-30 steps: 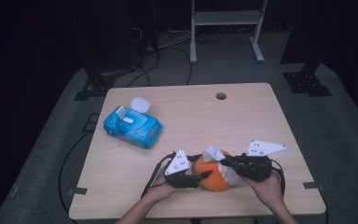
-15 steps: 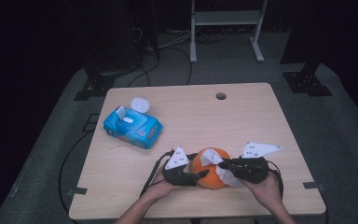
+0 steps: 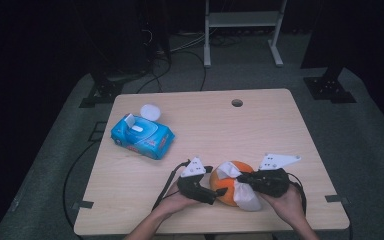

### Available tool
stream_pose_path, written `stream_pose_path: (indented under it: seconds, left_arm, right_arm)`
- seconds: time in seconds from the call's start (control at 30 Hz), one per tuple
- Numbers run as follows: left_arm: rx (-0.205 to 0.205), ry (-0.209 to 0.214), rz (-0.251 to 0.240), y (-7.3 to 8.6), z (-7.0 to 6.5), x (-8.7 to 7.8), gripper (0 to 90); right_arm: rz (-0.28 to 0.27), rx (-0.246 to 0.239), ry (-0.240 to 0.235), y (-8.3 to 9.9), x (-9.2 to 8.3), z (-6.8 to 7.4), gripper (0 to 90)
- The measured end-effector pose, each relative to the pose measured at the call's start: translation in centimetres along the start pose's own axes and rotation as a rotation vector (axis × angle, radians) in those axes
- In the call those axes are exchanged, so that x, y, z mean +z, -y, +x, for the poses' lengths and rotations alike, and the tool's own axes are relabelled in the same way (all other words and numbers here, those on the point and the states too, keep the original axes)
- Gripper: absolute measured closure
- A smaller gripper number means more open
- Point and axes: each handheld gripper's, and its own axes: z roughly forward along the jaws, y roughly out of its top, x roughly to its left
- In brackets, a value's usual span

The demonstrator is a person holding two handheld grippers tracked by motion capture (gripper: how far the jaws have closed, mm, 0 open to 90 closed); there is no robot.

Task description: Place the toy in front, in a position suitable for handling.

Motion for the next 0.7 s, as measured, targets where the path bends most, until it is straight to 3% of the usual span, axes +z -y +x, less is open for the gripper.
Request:
stream_pose_path:
  seconds: [0.07,0.13,0.2,0.27,0.33,0.4,0.47,0.53,0.6,0.63,0.7]
  left_arm:
    - [0.055,-0.022,-0.005,-0.1,-0.4,-0.4,28.5]
    - [0.142,-0.072,-0.052,-0.5,-1.3,-0.7,35.4]
    - [0.268,-0.142,-0.101,-0.9,-2.5,-0.9,37.6]
    - [0.377,-0.196,-0.119,-1.2,-3.6,-0.9,38.2]
    - [0.417,-0.205,-0.133,-1.0,-4.0,-0.7,38.1]
    - [0.410,-0.198,-0.122,-0.7,-3.8,-0.7,37.6]
    - [0.372,-0.186,-0.118,-0.4,-3.2,-0.8,35.4]
    - [0.321,-0.150,-0.117,-0.5,-2.6,-1.0,29.5]
    - [0.237,-0.079,-0.116,-0.8,-1.9,-1.1,22.0]
    - [0.195,-0.079,-0.123,-0.9,-1.7,-1.1,18.0]
    - [0.159,-0.070,-0.117,-1.0,-1.3,-1.1,17.8]
  right_arm:
    - [-0.015,-0.018,0.008,-0.3,0.1,0.4,85.5]
    - [-0.048,-0.037,0.005,-0.8,-0.2,0.9,85.5]
    - [-0.098,-0.052,-0.005,-1.4,-0.7,1.5,85.5]
    - [-0.144,-0.072,-0.011,-1.8,-1.1,2.2,85.4]
    - [-0.154,-0.096,-0.013,-2.0,-1.2,2.6,85.4]
    - [-0.126,-0.105,0.007,-1.8,-1.1,2.4,85.4]
    - [-0.102,-0.082,0.027,-1.2,-1.0,1.5,85.5]
    - [-0.081,-0.032,0.036,-0.5,-1.1,0.3,85.6]
    - [-0.071,-0.006,0.054,0.1,-1.2,-0.5,85.6]
    - [-0.071,0.008,0.050,0.3,-1.2,-0.7,85.6]
    - [-0.069,0.015,0.041,0.4,-1.2,-0.6,85.6]
